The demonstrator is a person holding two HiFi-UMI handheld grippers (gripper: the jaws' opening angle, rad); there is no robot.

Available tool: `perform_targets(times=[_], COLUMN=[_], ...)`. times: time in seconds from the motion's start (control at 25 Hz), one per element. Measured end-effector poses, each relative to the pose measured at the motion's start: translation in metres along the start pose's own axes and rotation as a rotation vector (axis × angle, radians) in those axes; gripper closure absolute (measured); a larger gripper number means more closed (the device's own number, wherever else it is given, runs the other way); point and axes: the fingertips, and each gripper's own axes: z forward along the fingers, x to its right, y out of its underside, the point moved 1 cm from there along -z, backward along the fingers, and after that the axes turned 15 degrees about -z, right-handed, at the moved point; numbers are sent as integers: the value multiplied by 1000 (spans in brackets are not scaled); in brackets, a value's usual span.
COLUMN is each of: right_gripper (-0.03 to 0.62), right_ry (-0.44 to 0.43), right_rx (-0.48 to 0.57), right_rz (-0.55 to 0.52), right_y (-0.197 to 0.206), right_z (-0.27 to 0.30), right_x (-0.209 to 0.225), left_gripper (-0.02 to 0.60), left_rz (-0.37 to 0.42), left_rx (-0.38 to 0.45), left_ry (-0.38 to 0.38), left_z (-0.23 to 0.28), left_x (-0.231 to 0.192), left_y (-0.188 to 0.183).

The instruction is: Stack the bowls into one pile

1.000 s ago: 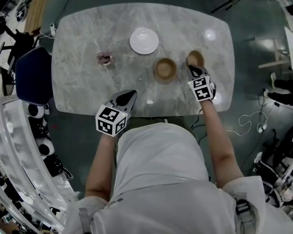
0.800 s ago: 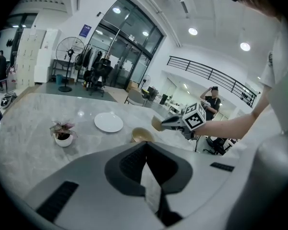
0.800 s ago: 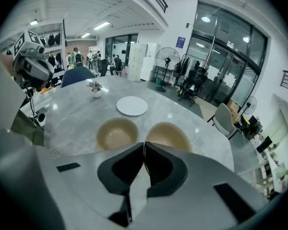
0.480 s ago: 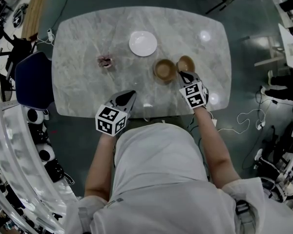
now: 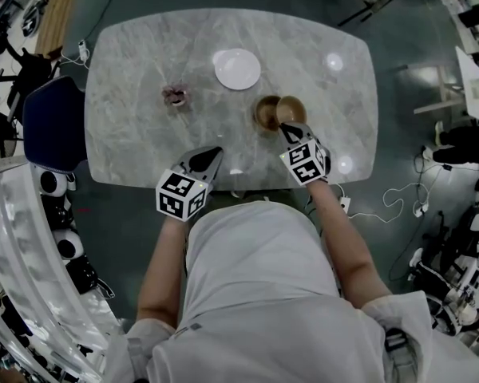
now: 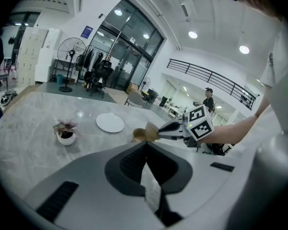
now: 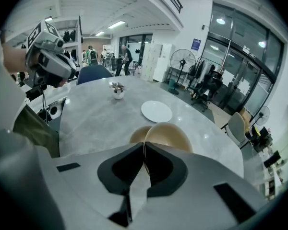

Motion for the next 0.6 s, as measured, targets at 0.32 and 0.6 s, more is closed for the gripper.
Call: perform_targets(times=[0.32,0.6], right_gripper=[569,568], right_ry=[-49,-82], right_rx=[-15,-26], right_rz=[-59,-75], right_y=[-10,-10], right_z=[16,30], right_x=[-15,-18], left_gripper=[580,580], left_rz=[-29,-60], left_rx=[13,28], left_ry=[-35,-72], left_z=[-13,-23], left_x=[-12,-19], left_y=[7,11])
